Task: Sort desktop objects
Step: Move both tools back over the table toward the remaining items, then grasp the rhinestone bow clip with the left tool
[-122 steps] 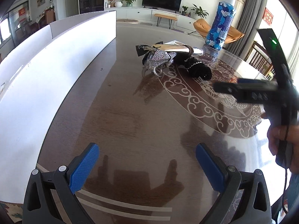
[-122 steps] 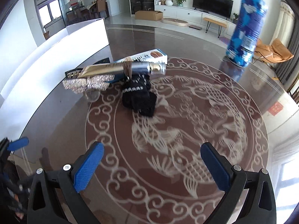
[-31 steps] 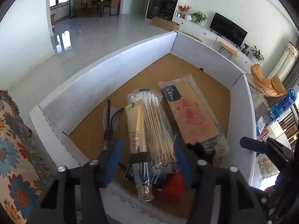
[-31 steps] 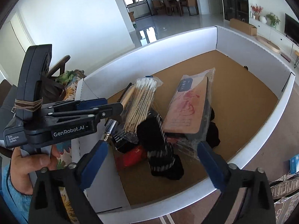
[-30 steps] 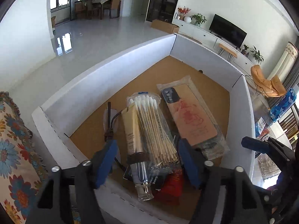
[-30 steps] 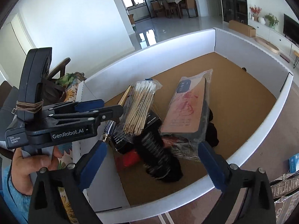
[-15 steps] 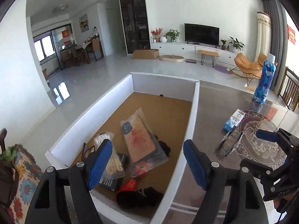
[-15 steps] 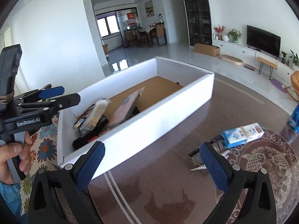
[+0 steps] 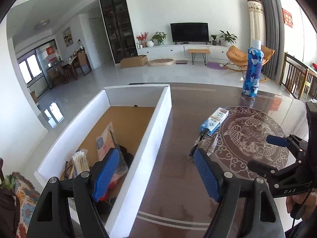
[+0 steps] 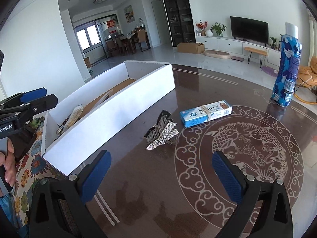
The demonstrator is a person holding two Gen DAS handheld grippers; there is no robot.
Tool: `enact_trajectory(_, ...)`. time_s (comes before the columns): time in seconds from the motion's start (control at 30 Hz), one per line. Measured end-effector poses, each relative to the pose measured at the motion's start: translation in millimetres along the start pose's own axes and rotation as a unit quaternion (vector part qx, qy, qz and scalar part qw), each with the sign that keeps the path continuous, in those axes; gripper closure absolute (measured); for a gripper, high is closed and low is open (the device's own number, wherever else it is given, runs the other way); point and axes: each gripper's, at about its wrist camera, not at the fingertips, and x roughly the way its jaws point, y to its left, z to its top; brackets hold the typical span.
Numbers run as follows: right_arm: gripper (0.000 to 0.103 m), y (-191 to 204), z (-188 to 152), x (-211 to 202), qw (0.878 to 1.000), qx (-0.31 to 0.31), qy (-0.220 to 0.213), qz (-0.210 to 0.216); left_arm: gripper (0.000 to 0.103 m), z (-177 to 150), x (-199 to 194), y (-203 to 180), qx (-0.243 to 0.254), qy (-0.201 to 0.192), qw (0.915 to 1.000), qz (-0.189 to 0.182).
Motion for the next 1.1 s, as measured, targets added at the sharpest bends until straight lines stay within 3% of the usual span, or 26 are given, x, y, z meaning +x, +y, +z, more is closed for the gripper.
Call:
enact_trajectory(0.23,0.001,-56,-54,8,0.997,0.038,0.053,-0.048,0.025,-31,43,-47,0.03,0.072,0.9938,-0.08)
enact_trajectory(0.53,0.001,-98,-102,8,0.991,0.074,0.082,-0.074,0.025,-42,133,-85,0.037,0.145,0.9796,-0.134)
enact_trajectory(0.7,0.001,-103,-113,8,0.991,0.073,0.079,-0.081,0.025,-29,170,-92,0.03,0.149,0.9768,-0.15)
enact_trajectory(1.0,0.0,-95,-117,11,0.99,0.057,0.072,-0.104,0.025,-2,216,-109,0.088,0.133,0.9786,-0.13)
enact_trajectory(1.1,0.0,-94,-116,13,0.99,0.051,0.075,-0.11,0.025,0,224,-113,0.095,0.132,0.977,-0.139)
